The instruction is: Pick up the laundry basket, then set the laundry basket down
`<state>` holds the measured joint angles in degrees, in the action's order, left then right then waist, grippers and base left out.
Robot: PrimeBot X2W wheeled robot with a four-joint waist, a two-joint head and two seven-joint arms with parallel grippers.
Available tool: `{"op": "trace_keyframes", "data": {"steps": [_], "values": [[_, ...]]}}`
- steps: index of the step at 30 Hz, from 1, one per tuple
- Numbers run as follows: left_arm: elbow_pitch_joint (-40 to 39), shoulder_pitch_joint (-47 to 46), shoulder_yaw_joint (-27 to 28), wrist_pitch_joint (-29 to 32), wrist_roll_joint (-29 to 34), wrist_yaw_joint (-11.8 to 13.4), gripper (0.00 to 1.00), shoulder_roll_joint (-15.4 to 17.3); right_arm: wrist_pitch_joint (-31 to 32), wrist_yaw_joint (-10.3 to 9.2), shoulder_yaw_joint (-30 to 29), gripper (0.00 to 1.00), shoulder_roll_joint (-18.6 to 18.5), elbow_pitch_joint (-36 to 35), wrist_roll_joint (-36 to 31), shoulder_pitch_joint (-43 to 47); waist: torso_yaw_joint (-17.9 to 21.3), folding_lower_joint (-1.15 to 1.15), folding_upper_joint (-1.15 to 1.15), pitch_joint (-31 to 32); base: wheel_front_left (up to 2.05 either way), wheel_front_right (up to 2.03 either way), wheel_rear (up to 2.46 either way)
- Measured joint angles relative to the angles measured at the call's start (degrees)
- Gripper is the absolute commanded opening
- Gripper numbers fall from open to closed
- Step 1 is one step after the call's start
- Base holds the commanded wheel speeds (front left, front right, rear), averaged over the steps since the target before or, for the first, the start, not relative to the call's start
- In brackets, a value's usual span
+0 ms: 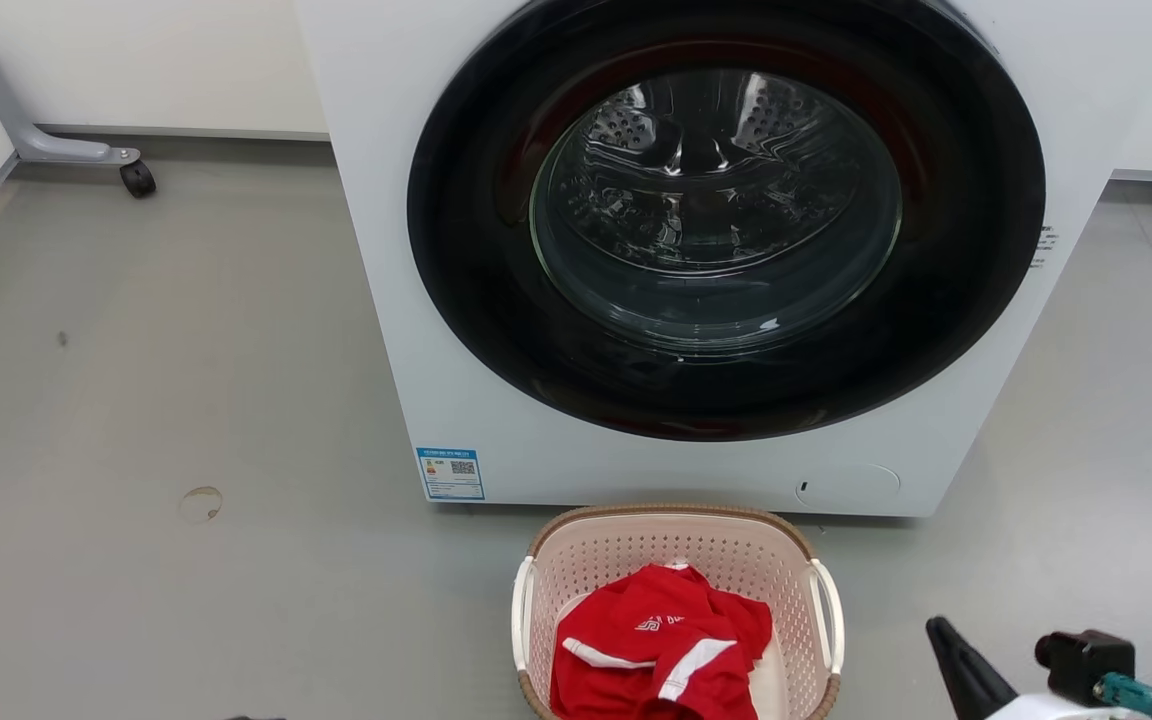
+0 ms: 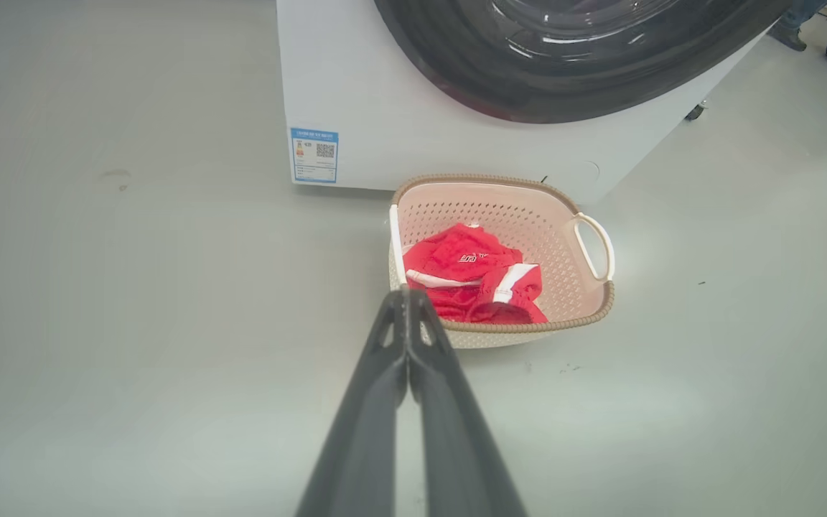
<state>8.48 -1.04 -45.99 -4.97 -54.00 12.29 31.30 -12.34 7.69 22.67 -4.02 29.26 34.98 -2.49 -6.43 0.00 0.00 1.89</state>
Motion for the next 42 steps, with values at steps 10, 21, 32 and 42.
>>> {"op": "trace_keyframes", "data": {"steps": [10, 21, 32, 42], "values": [[1.1, 1.0, 2.2, 0.4, -2.9, -1.0, 0.00, -2.3, 1.3, 0.01, -1.5, 0.00, 1.0, -0.1, 3.7, 1.7, 0.5, 0.03, 0.00, -0.1, 0.00, 0.00, 0.00], [1.7, 1.0, 6.0, 0.9, -6.7, -2.7, 0.00, -4.5, 2.8, 0.01, -4.0, 0.00, 1.0, -1.0, 8.7, 1.6, 1.1, 0.02, 0.00, -0.3, 0.00, 0.00, 0.00], [2.1, 0.9, 9.9, 1.5, -10.5, -4.5, 0.00, -6.6, 4.3, 0.00, -6.8, 0.00, 1.1, -2.4, 13.9, 1.6, 1.6, 0.01, 0.00, -0.5, 0.00, 0.00, 0.00], [2.5, 0.9, 13.7, 2.0, -13.7, -6.0, 0.00, -8.6, 5.8, 0.00, -9.1, 0.00, 1.1, -3.6, 18.3, 1.5, 2.1, 0.01, 0.00, -0.7, 0.00, 0.00, 0.00]]}}
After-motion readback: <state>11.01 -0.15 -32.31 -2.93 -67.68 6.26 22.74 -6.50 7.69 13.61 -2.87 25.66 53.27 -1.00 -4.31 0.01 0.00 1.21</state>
